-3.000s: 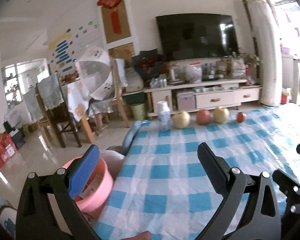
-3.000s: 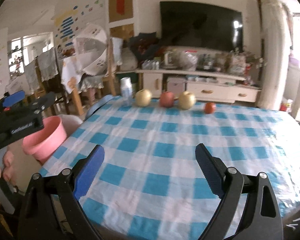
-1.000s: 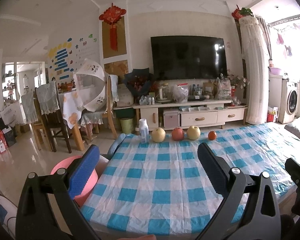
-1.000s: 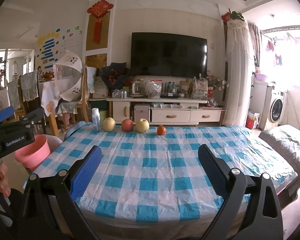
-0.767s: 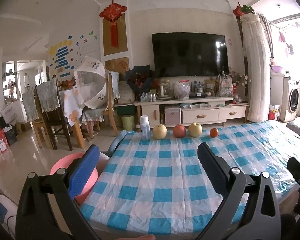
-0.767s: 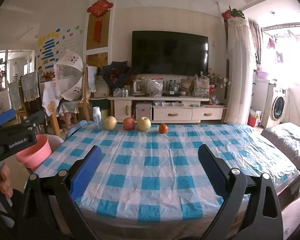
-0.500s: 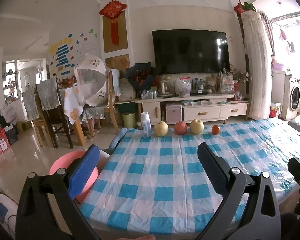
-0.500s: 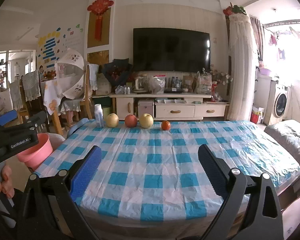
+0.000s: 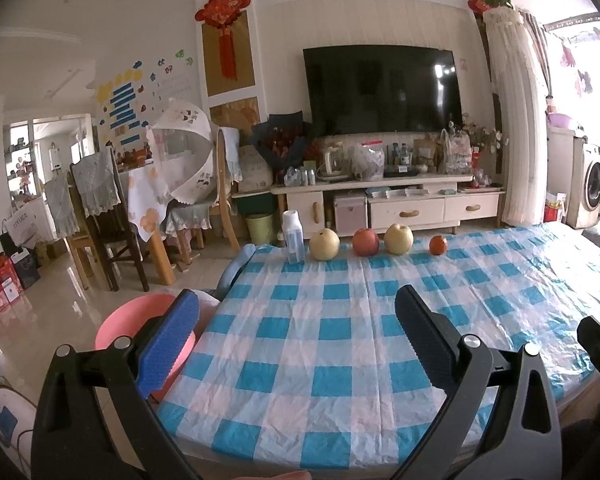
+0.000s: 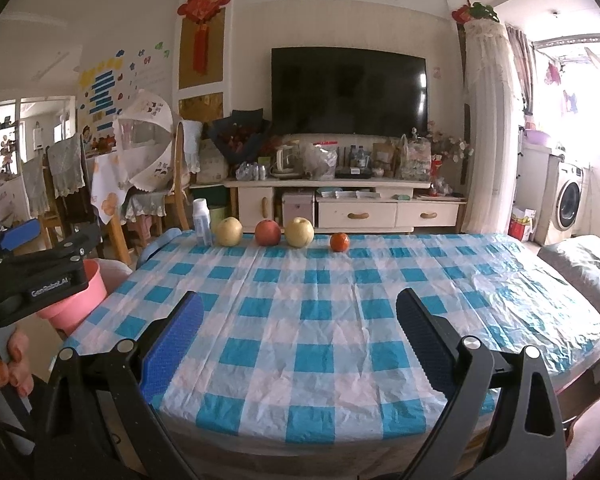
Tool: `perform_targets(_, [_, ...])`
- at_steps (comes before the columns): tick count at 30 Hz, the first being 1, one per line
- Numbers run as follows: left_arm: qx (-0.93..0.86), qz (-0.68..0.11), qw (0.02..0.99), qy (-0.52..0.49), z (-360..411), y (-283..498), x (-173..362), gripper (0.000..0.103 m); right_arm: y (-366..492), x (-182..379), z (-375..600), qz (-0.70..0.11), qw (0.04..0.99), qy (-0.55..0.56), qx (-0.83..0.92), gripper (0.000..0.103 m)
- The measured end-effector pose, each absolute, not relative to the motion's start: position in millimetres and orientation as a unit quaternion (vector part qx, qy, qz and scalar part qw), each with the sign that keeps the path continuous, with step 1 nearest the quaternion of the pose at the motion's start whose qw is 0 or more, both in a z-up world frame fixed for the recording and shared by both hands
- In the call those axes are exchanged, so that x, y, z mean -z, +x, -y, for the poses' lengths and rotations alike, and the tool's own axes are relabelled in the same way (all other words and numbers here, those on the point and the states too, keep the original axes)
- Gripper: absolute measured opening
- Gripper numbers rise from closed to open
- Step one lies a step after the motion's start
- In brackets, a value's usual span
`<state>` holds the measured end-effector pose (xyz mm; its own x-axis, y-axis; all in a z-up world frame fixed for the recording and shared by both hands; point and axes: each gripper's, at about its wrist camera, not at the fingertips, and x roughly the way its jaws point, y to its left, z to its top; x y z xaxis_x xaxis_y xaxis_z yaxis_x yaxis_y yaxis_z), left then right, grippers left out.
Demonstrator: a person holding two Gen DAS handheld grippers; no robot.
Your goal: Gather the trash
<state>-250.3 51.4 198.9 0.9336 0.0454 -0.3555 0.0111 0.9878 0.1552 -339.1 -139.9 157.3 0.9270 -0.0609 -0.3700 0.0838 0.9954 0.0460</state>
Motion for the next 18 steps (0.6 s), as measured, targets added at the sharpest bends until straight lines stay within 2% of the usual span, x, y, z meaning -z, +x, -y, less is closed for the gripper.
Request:
perform_targets(9, [-0.008,-0.215,0.973,0.088,-49.8,-226.1,-169.1,0.099,-307.5,-128.2,146.9,-0.218,0.975,0.038,0.036,0.096])
perform_targets(18, [0.003,-0.351,0.934,0.062,-49.7,-141.8,-108.8,0.099,-230.4,-80.9,156.5,-0.289,0.956,0.046,0.034,0.096])
